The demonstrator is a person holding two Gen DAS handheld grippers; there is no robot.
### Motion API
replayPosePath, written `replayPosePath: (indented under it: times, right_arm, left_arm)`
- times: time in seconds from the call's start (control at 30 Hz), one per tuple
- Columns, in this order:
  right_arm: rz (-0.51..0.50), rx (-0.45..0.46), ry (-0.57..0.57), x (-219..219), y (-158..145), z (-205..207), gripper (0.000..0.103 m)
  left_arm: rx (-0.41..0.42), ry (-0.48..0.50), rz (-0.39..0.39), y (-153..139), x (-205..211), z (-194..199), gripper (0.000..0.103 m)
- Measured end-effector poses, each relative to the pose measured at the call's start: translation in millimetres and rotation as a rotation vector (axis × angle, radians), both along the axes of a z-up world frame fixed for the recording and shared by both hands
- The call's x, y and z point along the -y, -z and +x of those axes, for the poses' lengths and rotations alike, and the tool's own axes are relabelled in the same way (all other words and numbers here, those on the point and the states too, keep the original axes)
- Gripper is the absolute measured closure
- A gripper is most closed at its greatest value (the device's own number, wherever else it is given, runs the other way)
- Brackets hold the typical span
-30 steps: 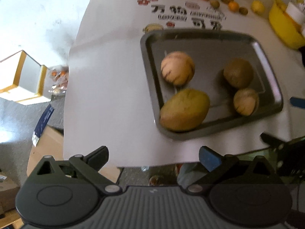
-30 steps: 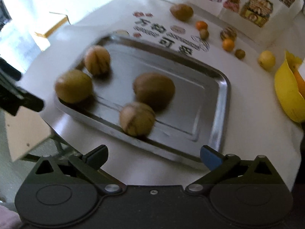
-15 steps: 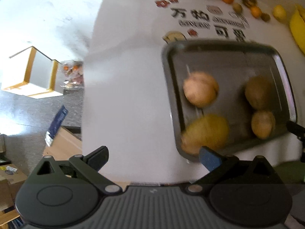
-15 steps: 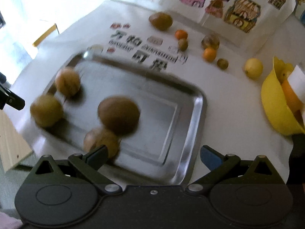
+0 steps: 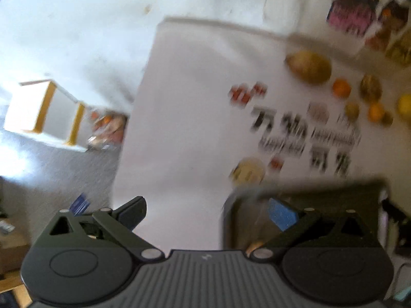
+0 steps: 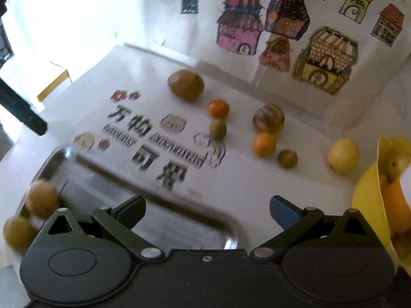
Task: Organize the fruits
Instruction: 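Lift both tools away from the tray, then grasp the yellow mango with the left tool while the right tool grasps a small brown kiwi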
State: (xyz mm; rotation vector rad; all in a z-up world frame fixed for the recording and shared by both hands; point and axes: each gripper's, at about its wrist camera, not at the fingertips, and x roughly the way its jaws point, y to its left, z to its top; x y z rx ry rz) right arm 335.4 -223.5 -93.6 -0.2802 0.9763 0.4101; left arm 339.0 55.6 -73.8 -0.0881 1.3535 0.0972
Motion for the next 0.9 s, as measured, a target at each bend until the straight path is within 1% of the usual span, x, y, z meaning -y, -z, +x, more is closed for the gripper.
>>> replayPosePath:
  times: [0.17,0.3,0.4,0.43,0.47,0.5,0.6,0.8,0.87,0.9]
  right_arm:
    - [0.066,-0.001,0.016,-0.5,7.6,34.1,0.001]
    - [0.099,-0.007,0.008,-5.1,18.0,56.8,0.001]
    - [0.126,-0.039,0.000,-10.6,27.9,71.5,0.008]
    - [0.131,-0.041,-0.003,-13.8,30.3,75.0,0.011]
    - [0.136,-0.036,-0.006,-16.1,32.2,76.5,0.013]
    - [0.138,-0.030,-0.009,-19.0,34.2,77.9,0.014]
    - [0.134,-0.022,0.000,-25.5,40.5,81.7,0.021]
    - [0.109,0.010,0.040,-33.8,53.3,87.5,0.033]
    - [0.098,0.011,0.051,-37.9,56.2,89.7,0.039]
    - [0.091,0.012,0.058,-39.7,57.6,90.6,0.041]
  left_arm:
    - [0.076,-0.031,-0.062,6.3,14.9,52.0,0.000]
    - [0.155,-0.015,-0.104,9.1,30.8,88.6,0.000]
    - [0.231,0.078,-0.155,13.6,47.9,109.3,0.000]
    - [0.245,0.106,-0.153,15.8,54.5,114.7,0.000]
    - [0.254,0.138,-0.143,19.0,61.3,120.9,0.000]
    - [0.257,0.159,-0.136,21.6,66.8,125.5,0.000]
    - [0.255,0.210,-0.135,31.4,77.9,138.7,0.000]
    - [0.237,0.197,-0.181,45.6,80.0,153.5,0.000]
    - [0.235,0.190,-0.192,49.6,81.7,157.6,0.001]
    - [0.234,0.186,-0.199,51.0,83.6,159.6,0.001]
